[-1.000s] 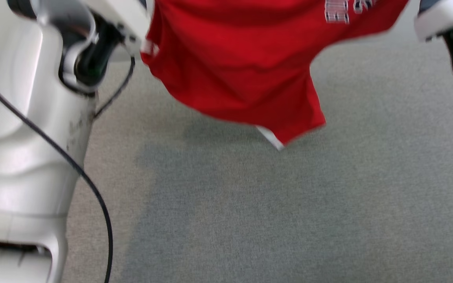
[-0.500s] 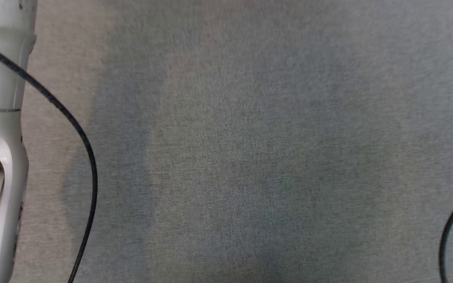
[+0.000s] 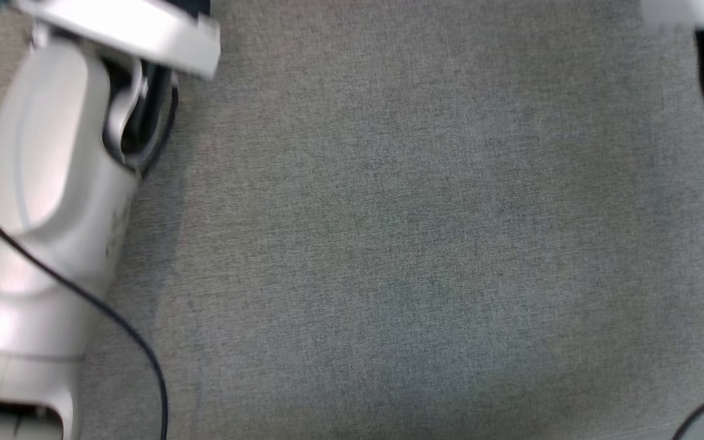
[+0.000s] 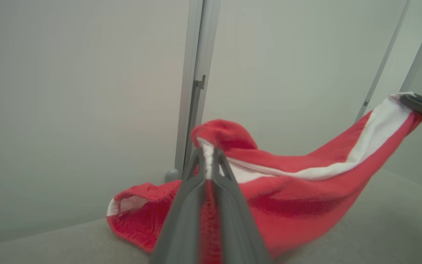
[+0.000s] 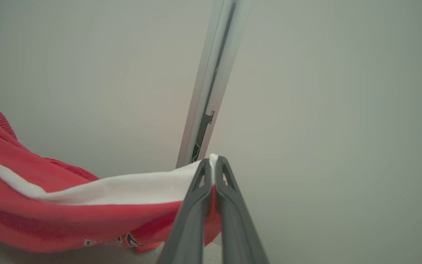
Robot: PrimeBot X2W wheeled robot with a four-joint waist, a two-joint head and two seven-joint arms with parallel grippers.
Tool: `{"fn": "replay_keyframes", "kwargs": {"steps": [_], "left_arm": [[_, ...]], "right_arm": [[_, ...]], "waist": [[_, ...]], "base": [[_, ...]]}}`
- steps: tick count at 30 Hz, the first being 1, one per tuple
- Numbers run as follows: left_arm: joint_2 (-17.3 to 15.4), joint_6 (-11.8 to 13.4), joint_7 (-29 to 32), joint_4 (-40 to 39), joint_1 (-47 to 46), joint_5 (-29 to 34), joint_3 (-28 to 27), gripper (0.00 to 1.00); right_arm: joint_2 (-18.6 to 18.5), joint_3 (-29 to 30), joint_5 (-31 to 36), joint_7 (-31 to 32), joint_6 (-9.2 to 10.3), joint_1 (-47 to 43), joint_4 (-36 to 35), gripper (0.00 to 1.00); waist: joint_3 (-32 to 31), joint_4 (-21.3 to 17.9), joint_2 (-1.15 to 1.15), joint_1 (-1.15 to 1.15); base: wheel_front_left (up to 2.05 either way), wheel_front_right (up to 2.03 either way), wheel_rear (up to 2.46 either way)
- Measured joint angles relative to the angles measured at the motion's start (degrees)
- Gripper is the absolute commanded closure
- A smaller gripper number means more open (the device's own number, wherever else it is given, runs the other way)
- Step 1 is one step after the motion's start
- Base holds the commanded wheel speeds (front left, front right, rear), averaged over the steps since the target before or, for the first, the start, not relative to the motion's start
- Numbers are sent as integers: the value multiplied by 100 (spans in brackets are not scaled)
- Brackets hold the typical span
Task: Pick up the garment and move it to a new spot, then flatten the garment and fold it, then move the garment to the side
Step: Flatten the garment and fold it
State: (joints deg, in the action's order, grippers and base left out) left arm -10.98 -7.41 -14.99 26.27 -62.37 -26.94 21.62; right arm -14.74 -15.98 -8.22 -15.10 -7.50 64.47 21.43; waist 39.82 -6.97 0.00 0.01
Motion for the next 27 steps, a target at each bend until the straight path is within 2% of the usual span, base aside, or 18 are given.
{"fn": "replay_keyframes", "kwargs": {"steps": [3, 13, 20, 27], "left_arm": [[-137, 0, 0, -541, 828, -135, 10, 100], [-40, -2, 0, -1617, 3257, -85, 35, 100], [-37, -2, 0, -1876, 4451, 242, 254, 100], [-71, -3, 0, -2039, 5395, 533, 201, 100]], "right_arm": [[-122, 132, -112, -4, -1, -837, -385, 100], [-361, 666, -422, -4, -1, -3490, -1207, 100], [-344, 893, -432, -3, -1, -4848, -1822, 100], [-132, 1201, -280, -4, -2, -6165, -2452, 100]], "waist": [[-219, 66, 0, 0], [-1140, 305, 0, 0], [-1827, 413, 0, -1], [-2300, 479, 0, -1]], "base": [[0, 0, 0], [0, 0, 0], [0, 0, 0], [0, 0, 0]]}}
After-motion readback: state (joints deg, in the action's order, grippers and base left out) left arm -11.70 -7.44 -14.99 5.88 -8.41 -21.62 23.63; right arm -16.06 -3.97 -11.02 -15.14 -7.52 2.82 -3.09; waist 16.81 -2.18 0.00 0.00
